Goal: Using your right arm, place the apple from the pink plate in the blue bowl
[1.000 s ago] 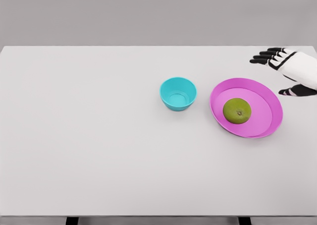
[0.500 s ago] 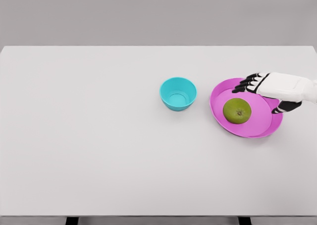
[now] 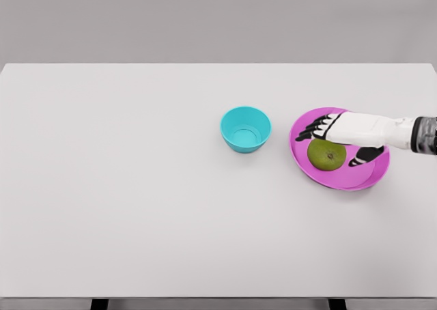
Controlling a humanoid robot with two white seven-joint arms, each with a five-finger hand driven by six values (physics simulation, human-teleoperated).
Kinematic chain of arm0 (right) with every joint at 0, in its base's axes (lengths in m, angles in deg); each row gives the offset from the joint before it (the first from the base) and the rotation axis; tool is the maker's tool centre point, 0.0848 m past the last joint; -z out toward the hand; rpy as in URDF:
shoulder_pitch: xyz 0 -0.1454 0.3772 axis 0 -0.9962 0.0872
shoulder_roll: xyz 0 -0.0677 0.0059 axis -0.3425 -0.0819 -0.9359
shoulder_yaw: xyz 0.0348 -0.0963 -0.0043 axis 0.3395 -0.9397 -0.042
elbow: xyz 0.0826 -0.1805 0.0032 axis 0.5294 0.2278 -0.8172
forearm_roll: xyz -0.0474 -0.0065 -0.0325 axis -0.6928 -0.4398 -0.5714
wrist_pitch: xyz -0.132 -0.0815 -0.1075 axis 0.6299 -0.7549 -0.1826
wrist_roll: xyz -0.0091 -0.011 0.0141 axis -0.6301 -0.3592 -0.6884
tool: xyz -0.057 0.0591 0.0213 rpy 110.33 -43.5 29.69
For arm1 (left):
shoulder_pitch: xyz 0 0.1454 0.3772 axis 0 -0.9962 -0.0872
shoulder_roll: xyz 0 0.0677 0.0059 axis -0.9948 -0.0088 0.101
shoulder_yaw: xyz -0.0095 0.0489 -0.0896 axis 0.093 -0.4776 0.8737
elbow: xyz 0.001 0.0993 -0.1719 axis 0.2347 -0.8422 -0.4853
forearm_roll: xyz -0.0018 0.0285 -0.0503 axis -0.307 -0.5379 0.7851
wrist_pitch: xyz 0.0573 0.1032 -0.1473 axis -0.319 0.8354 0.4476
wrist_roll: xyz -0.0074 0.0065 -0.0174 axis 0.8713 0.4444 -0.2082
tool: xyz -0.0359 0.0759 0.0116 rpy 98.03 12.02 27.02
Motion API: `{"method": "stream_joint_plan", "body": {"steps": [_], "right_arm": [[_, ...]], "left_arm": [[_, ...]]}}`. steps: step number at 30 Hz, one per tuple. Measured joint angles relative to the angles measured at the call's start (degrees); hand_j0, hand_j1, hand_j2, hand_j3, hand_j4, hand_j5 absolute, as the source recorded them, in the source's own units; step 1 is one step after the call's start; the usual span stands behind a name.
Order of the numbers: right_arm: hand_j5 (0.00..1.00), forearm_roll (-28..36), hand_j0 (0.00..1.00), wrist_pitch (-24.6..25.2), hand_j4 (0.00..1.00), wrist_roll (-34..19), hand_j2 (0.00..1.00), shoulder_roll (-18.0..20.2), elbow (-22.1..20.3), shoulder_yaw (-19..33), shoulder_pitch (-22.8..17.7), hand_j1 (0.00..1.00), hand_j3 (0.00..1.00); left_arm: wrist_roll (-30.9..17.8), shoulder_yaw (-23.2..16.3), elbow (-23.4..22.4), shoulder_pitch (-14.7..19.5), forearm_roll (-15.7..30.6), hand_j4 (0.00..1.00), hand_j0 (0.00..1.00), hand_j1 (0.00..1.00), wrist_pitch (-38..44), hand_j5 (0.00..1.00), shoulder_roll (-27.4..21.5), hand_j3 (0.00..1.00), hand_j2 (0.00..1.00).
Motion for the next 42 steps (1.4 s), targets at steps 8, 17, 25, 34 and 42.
{"method": "stream_joint_plan", "body": {"steps": [8, 17, 25, 34, 42], "right_arm": [[1.0, -0.1, 1.0, 0.0, 1.0, 0.0, 1.0, -1.0, 2.7, -1.3, 0.0, 1.0, 1.0], [1.0, -0.1, 1.0, 0.0, 1.0, 0.0, 1.0, -1.9, 3.7, -2.3, 1.0, 1.0, 1.0], [0.8, -0.2, 0.8, 0.0, 0.8, 0.0, 0.8, -2.6, 4.8, -3.4, 1.2, 0.8, 0.8], [0.66, -0.2, 0.66, 0.0, 0.66, 0.0, 0.66, -2.7, 4.7, -3.7, 1.7, 0.66, 0.66], [0.66, -0.1, 0.66, 0.0, 0.66, 0.0, 0.66, -2.7, 4.6, -3.6, 4.1, 0.66, 0.66]], "left_arm": [[0.0, 0.0, 0.0, 0.0, 0.0, 1.0, 1.0, 1.0, 0.0, 1.0, 0.0, 1.0, 1.0], [0.0, 0.0, 0.0, 0.0, 0.0, 1.0, 1.0, 1.0, 0.0, 1.0, 0.0, 1.0, 1.0], [0.0, 0.0, 0.0, 0.0, 0.0, 1.0, 1.0, 1.0, 0.0, 1.0, 0.0, 1.0, 1.0], [0.0, 0.0, 0.0, 0.0, 0.0, 1.0, 1.0, 1.0, 0.0, 1.0, 0.0, 1.0, 1.0], [0.0, 0.0, 0.0, 0.0, 0.0, 1.0, 1.0, 1.0, 0.0, 1.0, 0.0, 1.0, 1.0]]}}
